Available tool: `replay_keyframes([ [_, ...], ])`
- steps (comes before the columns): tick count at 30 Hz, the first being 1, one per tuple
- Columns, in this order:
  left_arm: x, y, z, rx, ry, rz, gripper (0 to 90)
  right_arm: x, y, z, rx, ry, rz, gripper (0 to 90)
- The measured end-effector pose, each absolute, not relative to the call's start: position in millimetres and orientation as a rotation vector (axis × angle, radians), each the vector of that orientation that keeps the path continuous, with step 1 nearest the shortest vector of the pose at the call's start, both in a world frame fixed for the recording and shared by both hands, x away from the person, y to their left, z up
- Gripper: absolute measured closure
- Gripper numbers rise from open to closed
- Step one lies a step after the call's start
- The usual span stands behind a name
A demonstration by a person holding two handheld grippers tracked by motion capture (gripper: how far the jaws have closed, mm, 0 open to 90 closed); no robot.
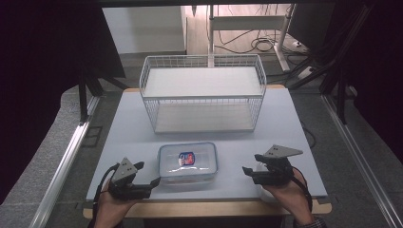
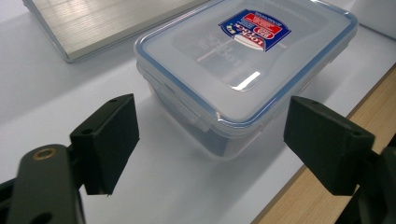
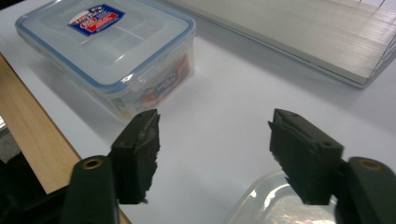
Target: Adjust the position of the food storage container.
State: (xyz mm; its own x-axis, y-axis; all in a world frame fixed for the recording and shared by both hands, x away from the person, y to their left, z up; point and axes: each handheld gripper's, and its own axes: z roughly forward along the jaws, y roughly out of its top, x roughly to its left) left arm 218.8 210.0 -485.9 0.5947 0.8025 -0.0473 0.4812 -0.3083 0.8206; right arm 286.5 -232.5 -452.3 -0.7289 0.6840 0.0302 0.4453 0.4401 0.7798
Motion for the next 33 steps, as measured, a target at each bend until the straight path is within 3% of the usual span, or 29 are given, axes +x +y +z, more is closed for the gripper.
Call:
replay_keyframes([
  [10,219.6,206.0,-489.2,1.979,1.015,0.518,13.2,275.4,-239.1,-451.9,0.908,2.452,1.125,50.9],
  [13,219.2,207.7,-487.8,1.962,1.019,0.519,13.2,267.3,-243.9,-449.7,0.884,2.471,1.114,66.9],
  [14,218.9,208.1,-487.4,1.957,1.02,0.518,13.2,262.0,-248.0,-447.6,0.875,2.489,1.115,78.3],
  [15,218.9,208.4,-487.3,1.952,1.02,0.518,13.2,262.0,-248.0,-447.6,0.875,2.489,1.115,78.3],
  [17,219.2,208.9,-487.0,1.946,1.024,0.519,13.3,254.7,-253.7,-445.4,0.861,2.507,1.123,87.7],
  [33,219.9,210.6,-487.2,1.939,1.048,0.525,13.9,209.5,-282.0,-456.0,0.868,2.617,1.037,89.0],
])
